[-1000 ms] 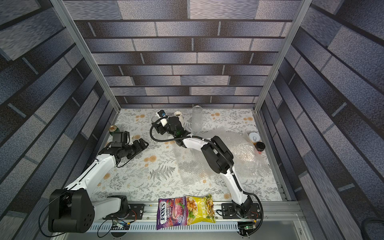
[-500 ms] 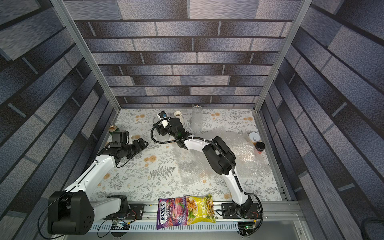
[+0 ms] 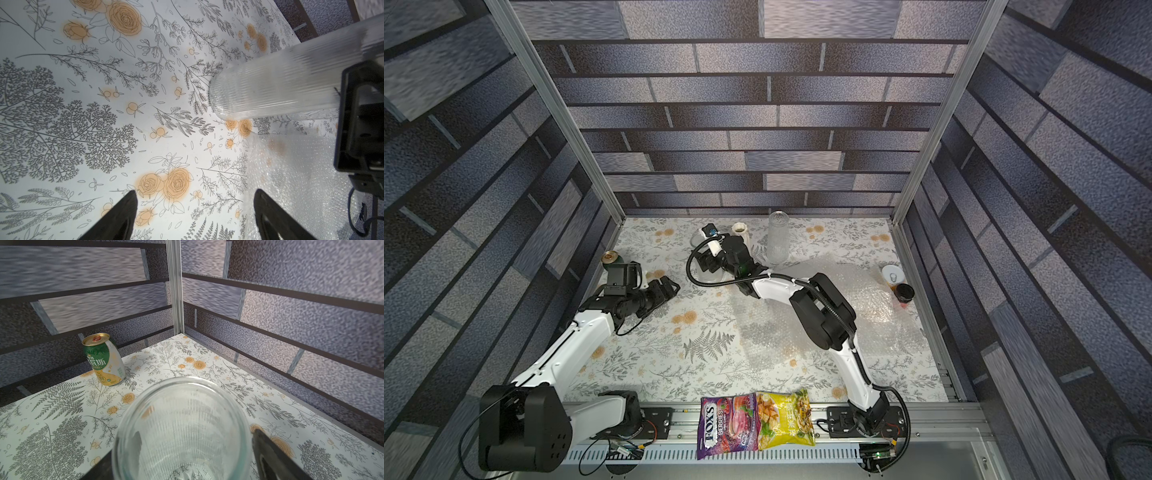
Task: Unwrap the vase from the bubble wrap
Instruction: Place the vase at the center of the board.
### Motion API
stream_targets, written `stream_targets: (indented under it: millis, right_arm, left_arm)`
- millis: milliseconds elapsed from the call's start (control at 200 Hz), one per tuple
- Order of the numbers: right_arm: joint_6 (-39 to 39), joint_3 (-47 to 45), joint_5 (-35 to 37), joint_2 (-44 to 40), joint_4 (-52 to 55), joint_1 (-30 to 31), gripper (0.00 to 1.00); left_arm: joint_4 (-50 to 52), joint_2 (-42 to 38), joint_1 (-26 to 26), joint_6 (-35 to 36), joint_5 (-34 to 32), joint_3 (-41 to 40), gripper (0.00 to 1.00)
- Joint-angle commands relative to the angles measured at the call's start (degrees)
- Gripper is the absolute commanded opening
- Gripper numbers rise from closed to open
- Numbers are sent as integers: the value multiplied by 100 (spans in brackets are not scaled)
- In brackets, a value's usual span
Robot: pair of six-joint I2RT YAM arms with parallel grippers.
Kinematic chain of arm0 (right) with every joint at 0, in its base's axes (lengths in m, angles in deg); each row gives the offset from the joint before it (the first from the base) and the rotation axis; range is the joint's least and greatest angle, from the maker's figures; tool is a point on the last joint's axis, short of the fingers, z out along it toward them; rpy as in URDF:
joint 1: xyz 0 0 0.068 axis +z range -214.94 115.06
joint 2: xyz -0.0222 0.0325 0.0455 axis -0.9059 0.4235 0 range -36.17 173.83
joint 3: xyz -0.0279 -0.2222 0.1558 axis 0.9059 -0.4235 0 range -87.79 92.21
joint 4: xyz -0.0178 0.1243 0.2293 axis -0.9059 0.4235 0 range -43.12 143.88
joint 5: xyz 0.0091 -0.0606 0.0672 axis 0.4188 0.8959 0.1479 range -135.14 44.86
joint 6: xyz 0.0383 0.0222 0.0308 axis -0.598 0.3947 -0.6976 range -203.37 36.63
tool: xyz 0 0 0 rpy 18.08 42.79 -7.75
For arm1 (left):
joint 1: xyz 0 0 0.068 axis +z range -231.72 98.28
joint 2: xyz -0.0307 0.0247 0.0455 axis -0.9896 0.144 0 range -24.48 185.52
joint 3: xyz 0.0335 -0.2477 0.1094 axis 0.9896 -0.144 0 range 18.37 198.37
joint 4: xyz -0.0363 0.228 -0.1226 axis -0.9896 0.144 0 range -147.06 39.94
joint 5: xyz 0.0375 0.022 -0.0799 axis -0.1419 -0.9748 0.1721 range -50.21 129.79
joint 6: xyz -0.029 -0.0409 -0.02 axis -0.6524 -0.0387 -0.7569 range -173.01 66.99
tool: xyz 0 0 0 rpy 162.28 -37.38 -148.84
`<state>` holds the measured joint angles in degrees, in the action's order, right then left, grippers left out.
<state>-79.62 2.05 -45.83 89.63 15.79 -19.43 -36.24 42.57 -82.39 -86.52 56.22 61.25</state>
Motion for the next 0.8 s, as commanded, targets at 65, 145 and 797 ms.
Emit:
stream_targets:
  millis: [65,145,797]
  right_arm:
    - [64,-94,224,-396,186,10,88]
    - [39,-122,294,-446,252,1,91]
    - [12,-950,-37,-1488,937,-86,99]
  left_arm:
    - [134,-146,18,-111,-140,-47,89]
    - [124,-185,22,-107,-148,-56,89]
    - [124,-517,32,-87,-219,-122,89]
